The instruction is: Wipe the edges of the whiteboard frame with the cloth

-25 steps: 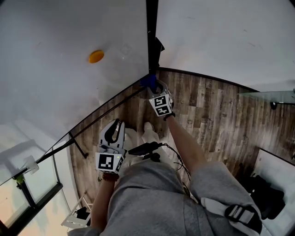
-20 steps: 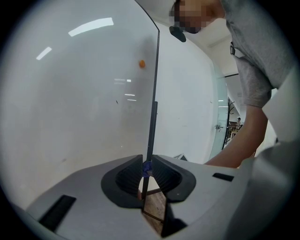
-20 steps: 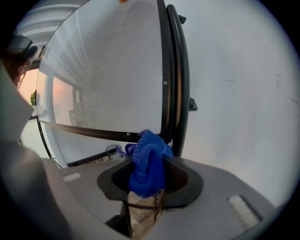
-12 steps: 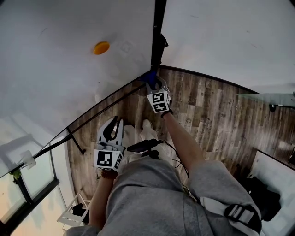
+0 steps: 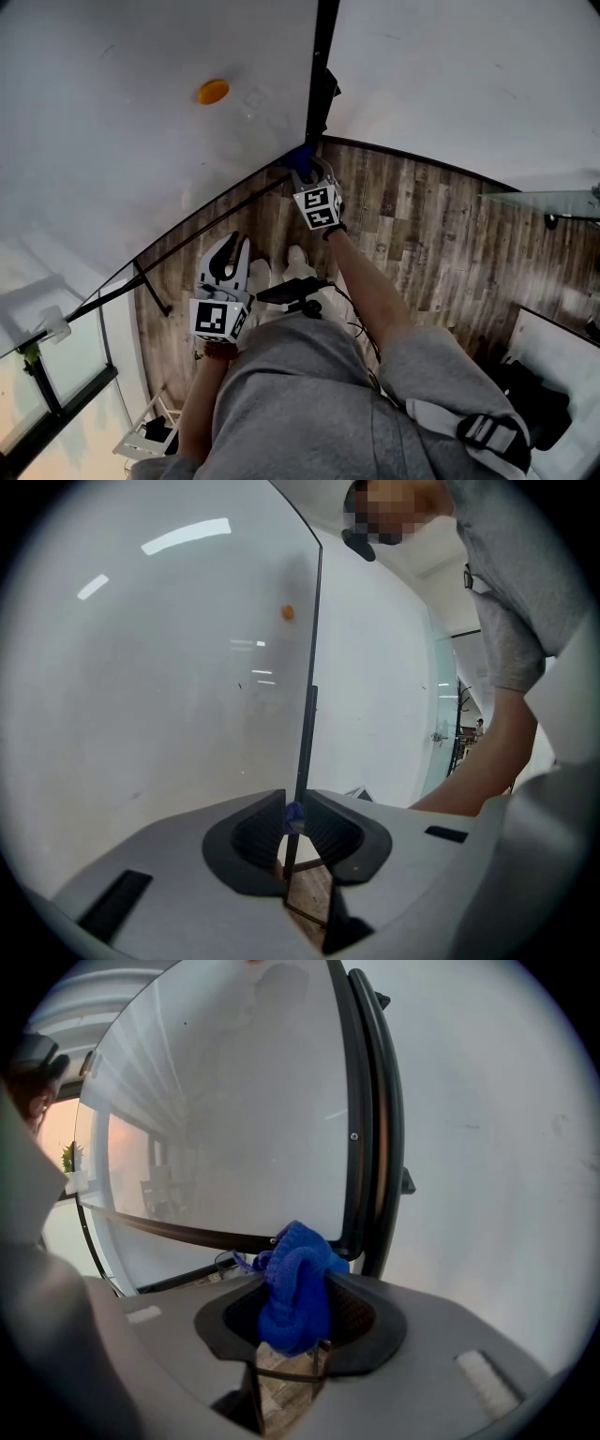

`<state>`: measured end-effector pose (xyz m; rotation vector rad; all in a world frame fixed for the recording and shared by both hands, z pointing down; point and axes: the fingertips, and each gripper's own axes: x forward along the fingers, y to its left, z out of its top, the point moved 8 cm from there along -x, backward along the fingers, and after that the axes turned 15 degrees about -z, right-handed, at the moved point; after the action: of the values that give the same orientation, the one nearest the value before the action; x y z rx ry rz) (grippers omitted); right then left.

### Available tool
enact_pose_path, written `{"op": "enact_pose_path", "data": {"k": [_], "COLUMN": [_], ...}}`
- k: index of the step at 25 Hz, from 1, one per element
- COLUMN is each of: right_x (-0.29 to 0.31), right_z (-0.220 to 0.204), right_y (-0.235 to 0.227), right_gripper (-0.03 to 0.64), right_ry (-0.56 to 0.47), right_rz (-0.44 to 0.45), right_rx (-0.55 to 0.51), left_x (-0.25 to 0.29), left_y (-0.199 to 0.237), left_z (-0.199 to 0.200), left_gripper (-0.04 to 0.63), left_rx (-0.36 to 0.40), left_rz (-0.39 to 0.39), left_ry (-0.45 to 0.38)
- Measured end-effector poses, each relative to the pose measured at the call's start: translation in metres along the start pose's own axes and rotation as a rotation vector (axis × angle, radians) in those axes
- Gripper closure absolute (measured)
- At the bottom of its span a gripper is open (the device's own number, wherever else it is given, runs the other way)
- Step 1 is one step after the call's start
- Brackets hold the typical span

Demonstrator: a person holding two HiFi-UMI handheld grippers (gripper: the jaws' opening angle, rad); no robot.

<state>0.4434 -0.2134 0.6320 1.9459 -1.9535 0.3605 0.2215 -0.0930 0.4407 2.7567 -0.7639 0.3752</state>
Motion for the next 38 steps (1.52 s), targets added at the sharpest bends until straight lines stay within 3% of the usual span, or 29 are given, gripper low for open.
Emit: {"op": "enact_pose_path", "data": {"k": [38], "right_x": [-0.004], "right_z": [0.001], "right_y": [0.043], "right_gripper": [0.472], "right_ry": [0.010], "right_rz": [0.068], "right_rx": [0.032], "left_x": [-0.028], "left_y": [0.008], "left_z": [-0.013], "left_gripper": [0.532], "left_rx": [-0.070], "left_rz": [0.120], "left_ry": [-0.035]}}
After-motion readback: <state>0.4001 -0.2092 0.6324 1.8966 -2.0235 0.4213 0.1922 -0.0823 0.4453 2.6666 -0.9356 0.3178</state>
